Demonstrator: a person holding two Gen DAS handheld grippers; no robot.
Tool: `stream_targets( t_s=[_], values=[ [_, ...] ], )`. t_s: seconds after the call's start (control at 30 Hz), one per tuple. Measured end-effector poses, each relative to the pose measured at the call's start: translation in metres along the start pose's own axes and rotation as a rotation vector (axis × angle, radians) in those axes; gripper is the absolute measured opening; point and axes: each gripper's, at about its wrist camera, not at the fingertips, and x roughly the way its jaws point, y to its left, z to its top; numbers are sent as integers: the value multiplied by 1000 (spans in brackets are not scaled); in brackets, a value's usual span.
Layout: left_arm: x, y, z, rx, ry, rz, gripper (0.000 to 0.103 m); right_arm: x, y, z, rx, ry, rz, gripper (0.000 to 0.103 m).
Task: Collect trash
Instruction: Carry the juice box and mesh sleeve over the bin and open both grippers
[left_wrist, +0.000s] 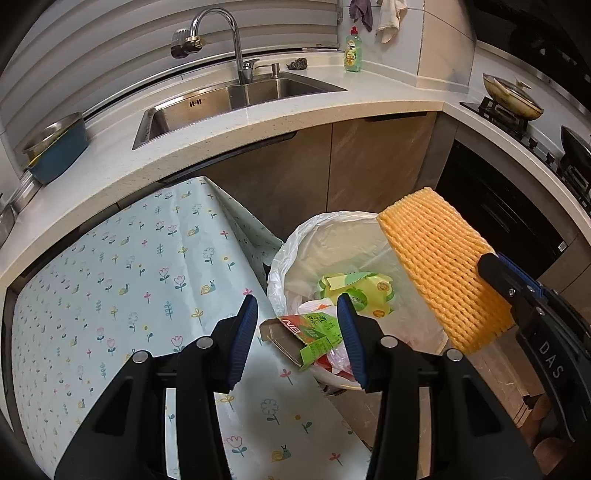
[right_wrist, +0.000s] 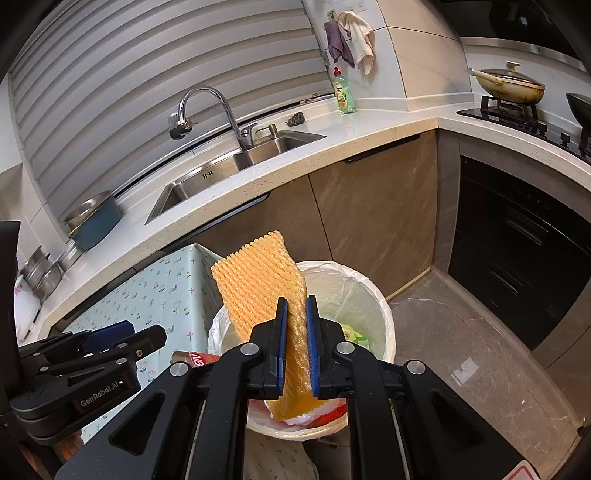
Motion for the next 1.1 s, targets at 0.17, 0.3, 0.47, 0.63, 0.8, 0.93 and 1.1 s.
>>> stream_targets(
  t_s=[0.17, 0.3, 0.47, 0.63, 0.8, 0.93, 1.1],
  values=[
    [-3, 2, -1, -3, -10, 9, 43, 4, 5, 1, -10, 7, 6, 10],
    [-5, 4, -1, -8, -16, 12, 43, 6, 9, 3, -23, 9, 13, 10],
    [-8, 7, -2, -13, -22, 21, 43, 8, 13, 4, -31, 13, 23, 14],
    [-16, 13, -5, -27, -48, 49, 60, 7, 18, 6, -35, 6, 29, 26],
    [-24, 20, -7, -43, -62, 65, 65, 0, 26, 10, -50, -10, 36, 29],
    [-31, 23, -9, -50, -76, 79, 67, -8, 33, 11, -65, -19, 44, 36],
    [-44, 27, -14, -54, -98, 94, 69, -21, 44, 10, -94, -28, 52, 42]
  ],
)
